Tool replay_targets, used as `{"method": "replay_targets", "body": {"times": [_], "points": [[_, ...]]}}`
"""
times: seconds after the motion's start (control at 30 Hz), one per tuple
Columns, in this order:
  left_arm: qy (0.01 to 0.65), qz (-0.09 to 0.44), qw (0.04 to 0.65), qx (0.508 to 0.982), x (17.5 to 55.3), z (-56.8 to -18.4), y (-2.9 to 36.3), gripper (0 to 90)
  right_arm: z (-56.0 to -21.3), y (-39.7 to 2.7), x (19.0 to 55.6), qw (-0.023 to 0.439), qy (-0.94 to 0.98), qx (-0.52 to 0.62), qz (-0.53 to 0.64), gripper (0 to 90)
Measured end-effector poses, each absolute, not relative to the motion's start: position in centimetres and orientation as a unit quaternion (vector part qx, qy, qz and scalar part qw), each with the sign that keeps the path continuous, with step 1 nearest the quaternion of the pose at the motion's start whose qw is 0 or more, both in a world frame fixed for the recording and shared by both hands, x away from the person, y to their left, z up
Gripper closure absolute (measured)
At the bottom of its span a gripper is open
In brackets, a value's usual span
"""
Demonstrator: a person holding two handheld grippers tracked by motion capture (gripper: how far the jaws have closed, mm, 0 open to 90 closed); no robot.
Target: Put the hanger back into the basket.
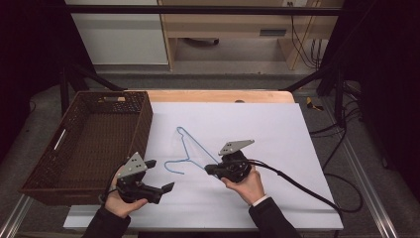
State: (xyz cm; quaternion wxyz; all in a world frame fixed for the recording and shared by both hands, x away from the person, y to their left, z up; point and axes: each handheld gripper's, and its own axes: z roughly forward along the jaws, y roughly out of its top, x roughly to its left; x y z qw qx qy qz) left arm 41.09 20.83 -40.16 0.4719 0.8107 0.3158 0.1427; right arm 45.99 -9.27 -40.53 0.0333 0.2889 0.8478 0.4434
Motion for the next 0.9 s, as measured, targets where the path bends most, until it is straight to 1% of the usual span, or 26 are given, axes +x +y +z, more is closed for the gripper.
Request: {"method": "replay_targets", "body": {"times": [0.13, 0.23, 0.3, 0.63, 0.7, 0.8, 0.9], "points": [[0.324, 0.142, 0.482, 0.801, 41.3, -40.8, 20.2, 5.6, -40.5, -9.3, 46.0, 0.034, 0.848, 0.288, 0.444, 87.7], [0.331, 0.13, 0.493, 0.794, 41.6, -41.5, 19.5, 7.3, -40.4, -9.4, 45.9, 0.033, 0.847, 0.29, 0.445, 87.6], [0.33, 0.134, 0.494, 0.793, 41.7, -41.7, 19.0, 8.3, -40.4, -9.4, 45.9, 0.033, 0.847, 0.289, 0.445, 87.6], [0.328, 0.13, 0.506, 0.787, 43.1, -41.9, 17.8, 15.0, -40.3, -9.5, 45.9, 0.035, 0.845, 0.288, 0.448, 87.6], [0.324, 0.135, 0.512, 0.784, 43.5, -41.7, 17.5, 22.1, -40.2, -9.6, 45.9, 0.036, 0.845, 0.289, 0.448, 87.7], [0.324, 0.137, 0.515, 0.782, 43.8, -41.6, 17.4, 26.0, -40.2, -9.6, 45.9, 0.037, 0.845, 0.29, 0.448, 87.6], [0.331, 0.132, 0.523, 0.774, 44.1, -41.6, 17.2, 32.1, -40.2, -9.6, 45.9, 0.037, 0.845, 0.289, 0.448, 87.6]]}}
